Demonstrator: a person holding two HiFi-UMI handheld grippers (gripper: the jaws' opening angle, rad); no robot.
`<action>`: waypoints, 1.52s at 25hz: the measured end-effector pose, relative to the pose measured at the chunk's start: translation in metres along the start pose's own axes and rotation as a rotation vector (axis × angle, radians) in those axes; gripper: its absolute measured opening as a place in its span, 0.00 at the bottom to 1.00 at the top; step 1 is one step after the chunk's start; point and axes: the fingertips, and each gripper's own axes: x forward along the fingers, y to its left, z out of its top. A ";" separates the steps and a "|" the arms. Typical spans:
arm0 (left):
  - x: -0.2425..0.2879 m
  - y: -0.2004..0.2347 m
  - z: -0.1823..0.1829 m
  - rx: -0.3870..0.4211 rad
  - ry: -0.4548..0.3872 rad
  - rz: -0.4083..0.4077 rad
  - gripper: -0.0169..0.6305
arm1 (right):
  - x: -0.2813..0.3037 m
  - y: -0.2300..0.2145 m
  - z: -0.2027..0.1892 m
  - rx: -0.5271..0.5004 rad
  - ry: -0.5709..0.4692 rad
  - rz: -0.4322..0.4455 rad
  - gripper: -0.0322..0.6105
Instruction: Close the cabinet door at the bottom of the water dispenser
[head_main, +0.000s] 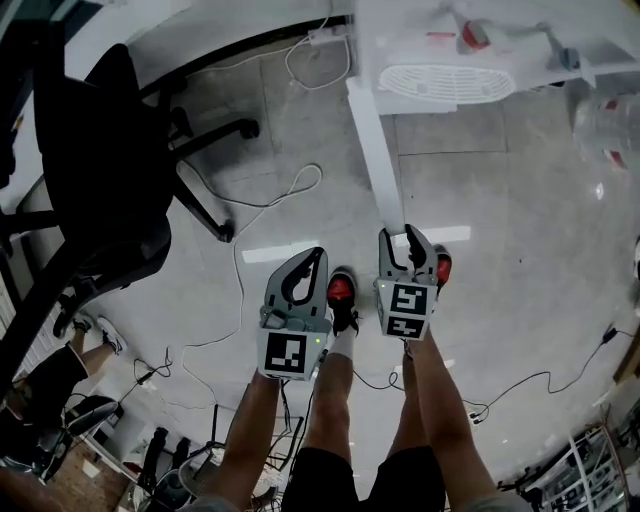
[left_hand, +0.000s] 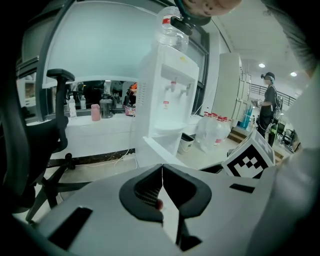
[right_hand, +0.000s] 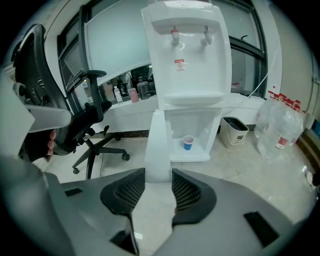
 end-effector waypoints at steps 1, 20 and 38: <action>0.003 -0.005 0.001 0.005 0.000 -0.005 0.07 | -0.001 -0.005 0.000 0.000 -0.003 -0.003 0.32; 0.053 -0.066 0.024 0.097 0.028 -0.072 0.06 | -0.007 -0.097 0.013 0.092 -0.061 -0.080 0.32; 0.093 -0.081 0.048 0.129 0.027 -0.058 0.07 | 0.008 -0.153 0.042 0.096 -0.111 -0.110 0.26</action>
